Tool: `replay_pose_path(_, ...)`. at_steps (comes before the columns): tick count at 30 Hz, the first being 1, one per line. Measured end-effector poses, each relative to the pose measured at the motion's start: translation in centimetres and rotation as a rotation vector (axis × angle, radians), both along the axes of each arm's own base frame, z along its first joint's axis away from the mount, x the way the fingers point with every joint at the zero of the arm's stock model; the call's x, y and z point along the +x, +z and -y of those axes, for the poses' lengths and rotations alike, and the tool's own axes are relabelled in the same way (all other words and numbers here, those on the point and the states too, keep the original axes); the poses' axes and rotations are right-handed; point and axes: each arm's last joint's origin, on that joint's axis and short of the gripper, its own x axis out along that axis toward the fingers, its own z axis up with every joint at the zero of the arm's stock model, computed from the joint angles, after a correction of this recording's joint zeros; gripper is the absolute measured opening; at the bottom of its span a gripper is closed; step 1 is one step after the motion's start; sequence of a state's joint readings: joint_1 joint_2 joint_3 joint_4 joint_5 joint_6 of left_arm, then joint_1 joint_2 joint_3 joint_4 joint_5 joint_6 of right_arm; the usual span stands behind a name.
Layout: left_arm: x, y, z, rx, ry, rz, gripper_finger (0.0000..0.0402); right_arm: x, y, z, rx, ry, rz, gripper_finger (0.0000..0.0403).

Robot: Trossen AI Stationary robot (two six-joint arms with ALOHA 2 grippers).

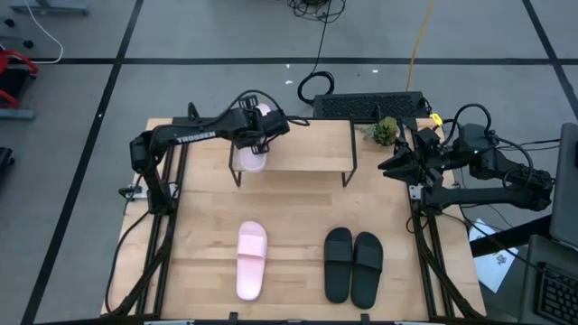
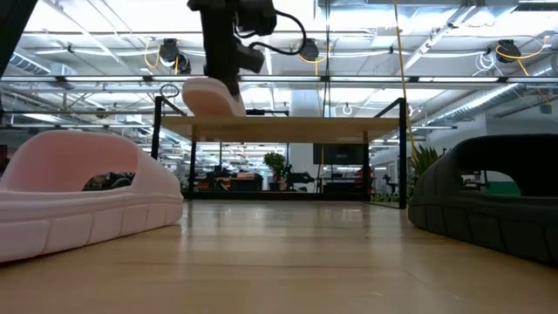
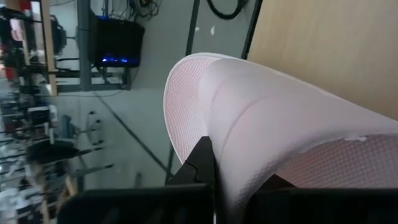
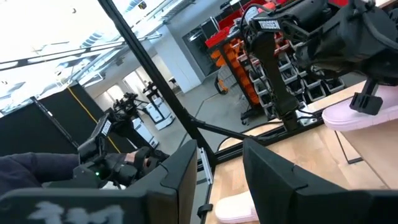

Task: Pick and place slides into the shelf
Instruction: Put the left pink slide on the shelf

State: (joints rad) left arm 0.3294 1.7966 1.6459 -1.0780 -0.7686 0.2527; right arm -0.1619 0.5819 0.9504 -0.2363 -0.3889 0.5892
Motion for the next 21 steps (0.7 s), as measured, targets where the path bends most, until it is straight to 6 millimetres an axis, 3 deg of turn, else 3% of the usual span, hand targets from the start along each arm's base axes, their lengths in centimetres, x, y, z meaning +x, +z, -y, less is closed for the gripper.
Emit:
replay_pose_path(9, -0.5, -1.6, 0.1, 0.012, 0.019, -0.061, 0.0000, 0.0, 0.0, 0.0, 0.000, 0.000, 0.000, 0.0121)
replay_pose_path(21, -0.8, -1.7, -0.2, -0.010, 0.053, -0.048, 0.0000, 0.0, 0.0, 0.0, -0.001, 0.000, 0.000, 0.0121)
